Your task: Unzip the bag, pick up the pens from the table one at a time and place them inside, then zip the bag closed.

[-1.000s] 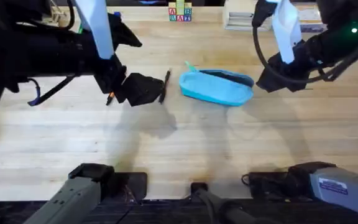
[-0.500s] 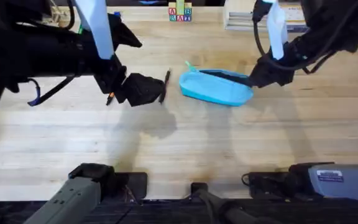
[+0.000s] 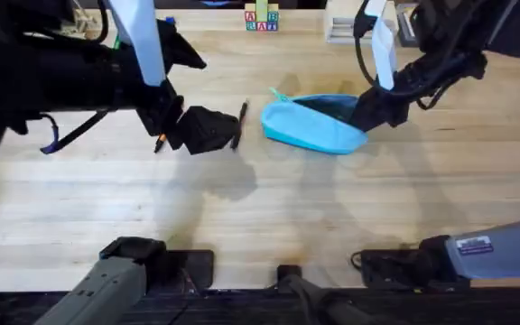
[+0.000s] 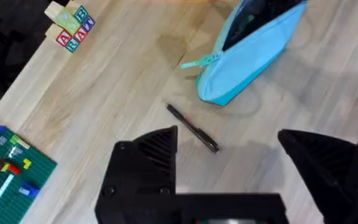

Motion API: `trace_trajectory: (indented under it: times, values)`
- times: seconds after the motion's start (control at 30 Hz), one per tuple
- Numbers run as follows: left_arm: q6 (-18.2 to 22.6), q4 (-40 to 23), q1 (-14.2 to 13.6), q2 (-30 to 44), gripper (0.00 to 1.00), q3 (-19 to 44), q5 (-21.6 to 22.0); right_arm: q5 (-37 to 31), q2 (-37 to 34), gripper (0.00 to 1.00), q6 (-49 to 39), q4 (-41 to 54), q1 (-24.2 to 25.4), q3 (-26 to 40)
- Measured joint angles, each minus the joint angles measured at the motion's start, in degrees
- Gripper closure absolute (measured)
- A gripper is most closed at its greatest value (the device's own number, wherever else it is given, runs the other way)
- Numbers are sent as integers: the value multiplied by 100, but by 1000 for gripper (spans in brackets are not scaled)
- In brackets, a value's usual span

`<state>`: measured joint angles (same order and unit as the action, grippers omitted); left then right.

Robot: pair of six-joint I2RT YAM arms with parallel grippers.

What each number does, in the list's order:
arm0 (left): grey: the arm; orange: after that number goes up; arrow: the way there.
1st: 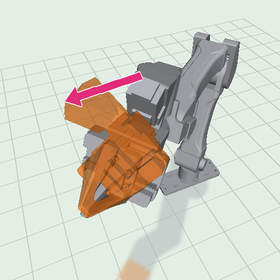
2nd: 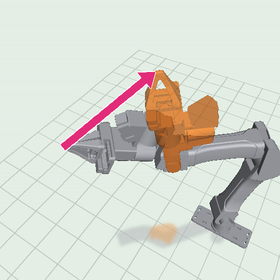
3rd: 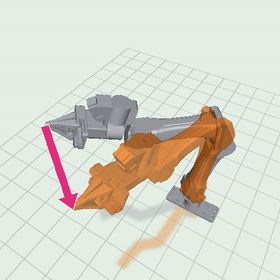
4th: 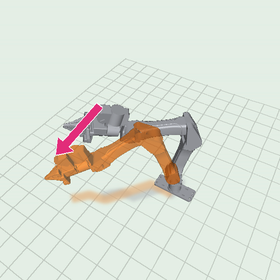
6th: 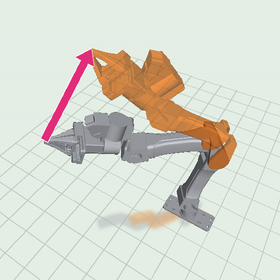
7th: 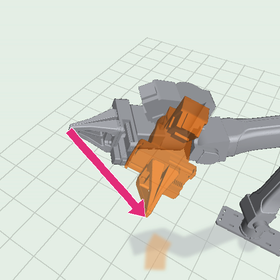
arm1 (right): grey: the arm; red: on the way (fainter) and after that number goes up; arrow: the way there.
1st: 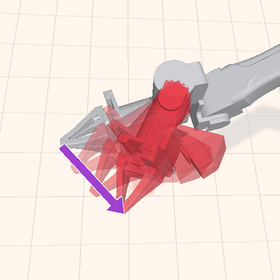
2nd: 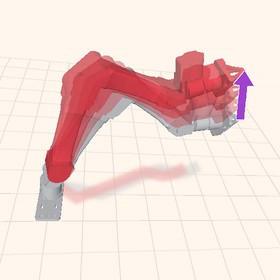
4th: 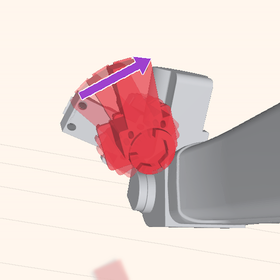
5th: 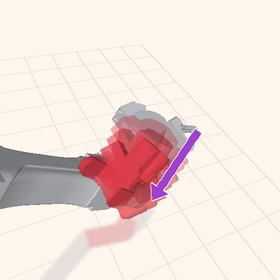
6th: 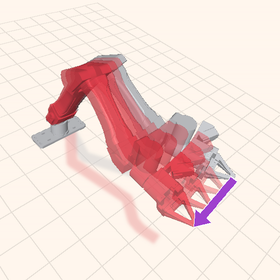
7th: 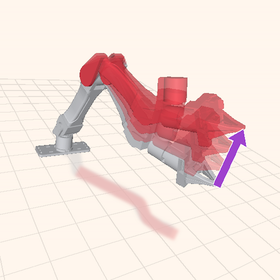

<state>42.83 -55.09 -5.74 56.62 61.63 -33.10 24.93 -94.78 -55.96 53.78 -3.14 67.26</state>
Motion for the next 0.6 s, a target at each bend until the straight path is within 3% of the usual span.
trace_trajectory:
  times: [0.1, 0.17, 0.23, 0.27, 0.3, 0.37, 0.6]
  values:
    - [0, 0, 0, 0, 7, 0, 0, 40, 0, 968, -2, 0, 0, 0]
    - [0, 0, 0, 0, 7, 0, 0, 54, 0, 883, 8, 2, 0, 0]
    - [0, 0, 0, 0, 7, 0, 0, 88, 0, 611, 0, 4, 0, 0]
    - [0, 0, 0, 0, 7, 0, 0, 124, 0, 178, 0, 13, -1, 0]
    - [0, 0, 0, 0, 7, 0, 1, 144, 0, 51, -9, 17, 0, 0]
    - [0, 0, 0, 0, 7, 0, 2, 168, 0, 8, -13, 20, 0, 0]
    - [0, 0, 0, 0, 7, 0, 1, 188, 0, 6, 69, 12, 0, 0]
